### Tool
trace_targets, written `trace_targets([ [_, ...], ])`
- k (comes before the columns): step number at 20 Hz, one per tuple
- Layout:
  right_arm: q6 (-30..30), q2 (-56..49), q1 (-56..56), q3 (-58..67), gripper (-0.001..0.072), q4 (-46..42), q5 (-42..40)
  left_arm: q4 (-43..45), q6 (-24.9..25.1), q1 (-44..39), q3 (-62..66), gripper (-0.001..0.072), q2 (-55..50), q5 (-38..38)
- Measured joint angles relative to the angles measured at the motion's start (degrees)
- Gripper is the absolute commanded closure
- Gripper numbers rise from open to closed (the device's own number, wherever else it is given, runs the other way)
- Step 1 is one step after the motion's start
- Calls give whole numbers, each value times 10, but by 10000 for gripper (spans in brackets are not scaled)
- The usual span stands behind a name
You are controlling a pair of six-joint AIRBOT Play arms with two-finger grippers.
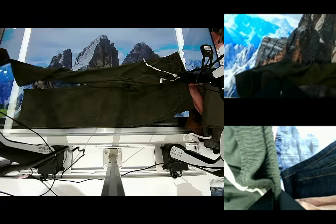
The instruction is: Fold the clothes and pants, and hang the long-sleeved shirts on hangers.
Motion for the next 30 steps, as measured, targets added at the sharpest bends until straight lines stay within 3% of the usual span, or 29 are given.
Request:
trace_targets([
  [2,0,0,0,0,676,2,0,-14,0,-4,0,453,-26,22],
  [3,0,0,0,0,676,2,0,-20,0,-6,0,280,-34,34],
  [4,0,0,0,0,676,3,0,-23,5,-7,0,198,-40,45],
  [5,0,0,0,0,676,3,0,-19,10,-8,0,197,-44,49],
  [8,0,0,0,0,676,4,0,37,21,-1,0,198,-46,32],
  [12,0,0,0,0,676,5,0,126,31,29,0,198,-51,-51],
  [17,0,0,0,0,676,5,0,127,90,67,-29,198,-63,-109],
  [20,0,0,0,0,676,5,0,119,115,71,-40,198,-81,-105],
  [25,8,0,0,0,676,7,0,83,128,57,-45,212,-106,-34],
  [26,11,0,0,0,676,7,0,76,128,53,-45,244,-109,-17],
  [27,14,0,0,0,676,7,0,71,128,49,-45,331,-112,-2],
  [29,19,0,0,0,676,7,-1,66,126,42,-46,623,-120,18],
  [30,21,0,0,0,676,7,-1,65,119,40,-46,666,-124,24],
])
